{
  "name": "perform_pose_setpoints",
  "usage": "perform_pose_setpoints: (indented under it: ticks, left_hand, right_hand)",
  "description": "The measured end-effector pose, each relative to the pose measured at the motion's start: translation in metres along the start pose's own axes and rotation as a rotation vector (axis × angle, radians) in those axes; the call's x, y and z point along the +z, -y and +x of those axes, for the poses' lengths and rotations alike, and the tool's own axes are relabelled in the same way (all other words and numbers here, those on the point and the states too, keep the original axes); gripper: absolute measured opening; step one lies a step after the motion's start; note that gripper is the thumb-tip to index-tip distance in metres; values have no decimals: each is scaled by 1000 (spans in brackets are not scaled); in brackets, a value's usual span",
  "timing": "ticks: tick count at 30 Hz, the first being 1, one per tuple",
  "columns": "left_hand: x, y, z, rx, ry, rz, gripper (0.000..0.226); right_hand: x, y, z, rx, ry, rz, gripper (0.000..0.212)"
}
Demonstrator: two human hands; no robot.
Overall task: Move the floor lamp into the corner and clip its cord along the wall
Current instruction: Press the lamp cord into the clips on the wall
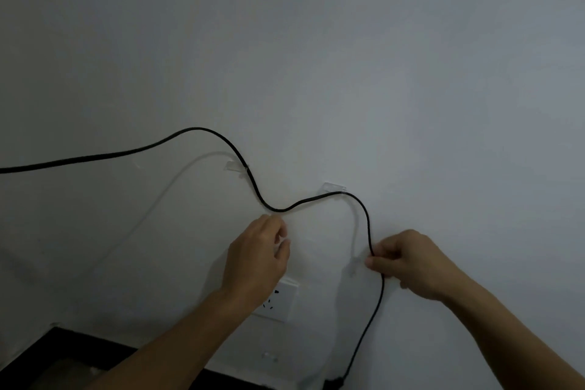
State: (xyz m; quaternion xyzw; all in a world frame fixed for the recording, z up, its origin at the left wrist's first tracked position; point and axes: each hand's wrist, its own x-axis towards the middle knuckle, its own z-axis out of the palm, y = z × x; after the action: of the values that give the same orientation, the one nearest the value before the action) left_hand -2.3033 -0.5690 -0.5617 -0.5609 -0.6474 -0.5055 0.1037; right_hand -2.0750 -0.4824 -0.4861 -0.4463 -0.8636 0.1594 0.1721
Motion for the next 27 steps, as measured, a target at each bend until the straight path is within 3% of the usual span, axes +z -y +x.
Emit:
perform_pose_setpoints:
  ticks: [3,7,11,16,23,27]
  left_hand:
    - [23,6,-24,-129,189,-96,10]
    - [60,4,-59,-376,525,-351,15]
    - [83,-9,-87,-531,795,-615,25]
    - [86,-22,-101,-588,849,-670,27]
    - [76,-33,-99,-660,909,-587,25]
    - [72,-33,-95,-652,901,-564,27]
  right_hand:
    - [2,5,1,-9,-81,-29,27]
    - [8,3,4,18,-174,320,16]
    - [12,-2,4,39,-158,541,15]
    - [22,-6,6,26,-192,567,15]
    - [43,-8,8,-57,-294,181,9]
    - [51,-8,7,-63,-368,100,13]
